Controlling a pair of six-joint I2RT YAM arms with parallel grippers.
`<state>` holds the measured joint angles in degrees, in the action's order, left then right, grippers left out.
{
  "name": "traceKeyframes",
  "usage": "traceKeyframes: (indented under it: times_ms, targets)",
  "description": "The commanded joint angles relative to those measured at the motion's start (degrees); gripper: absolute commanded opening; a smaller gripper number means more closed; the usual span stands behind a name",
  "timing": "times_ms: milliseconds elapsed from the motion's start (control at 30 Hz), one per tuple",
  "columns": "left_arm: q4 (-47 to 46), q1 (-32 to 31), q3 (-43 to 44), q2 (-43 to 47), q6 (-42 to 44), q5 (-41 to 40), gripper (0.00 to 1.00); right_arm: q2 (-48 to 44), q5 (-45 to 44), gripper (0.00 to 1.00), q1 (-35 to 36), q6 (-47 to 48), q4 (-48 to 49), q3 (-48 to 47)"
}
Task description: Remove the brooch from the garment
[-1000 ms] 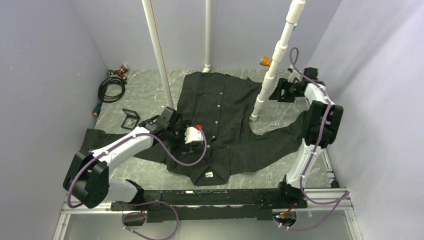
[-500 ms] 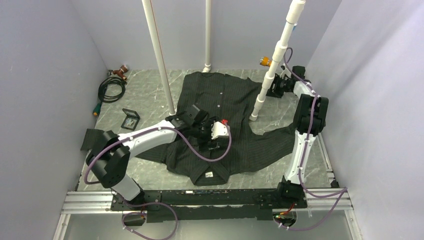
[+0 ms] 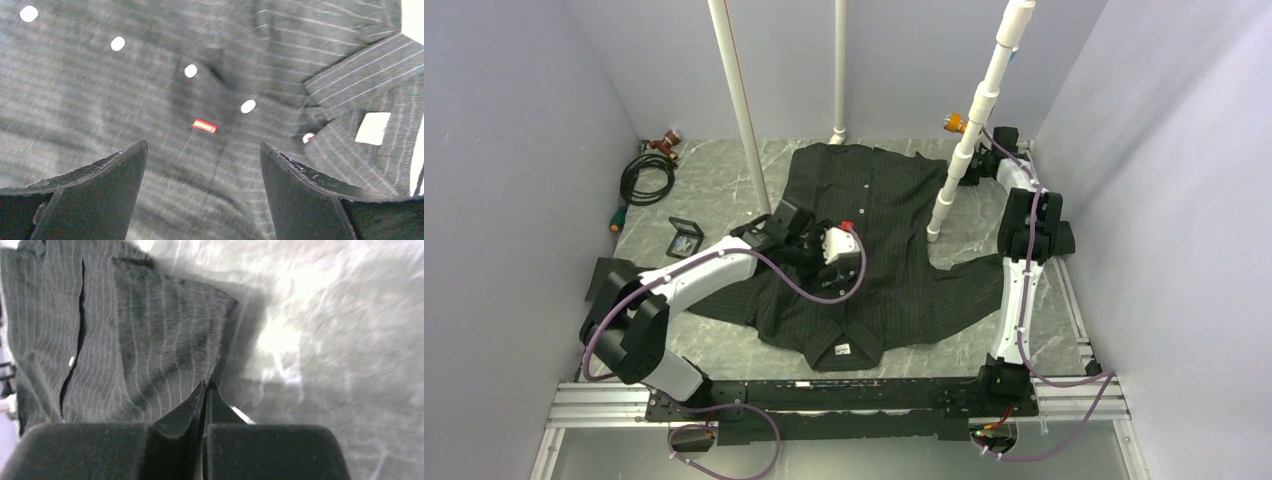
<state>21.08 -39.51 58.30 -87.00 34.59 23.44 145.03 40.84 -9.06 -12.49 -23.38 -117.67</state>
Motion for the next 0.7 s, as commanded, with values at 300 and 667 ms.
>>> traceKeyframes:
  times_ms: [300, 667]
  targets:
    - [3.62, 8.10, -0.72, 9.19, -1.35, 2.08, 0.93, 1.35, -11.63, 0.47, -0.26, -0.42, 0.79, -9.79]
    - [9.77, 18.98, -4.12, 20.64, -5.03, 11.38, 0.99, -20.10, -12.60, 0.95, -3.17, 6.70, 0.01, 4.33]
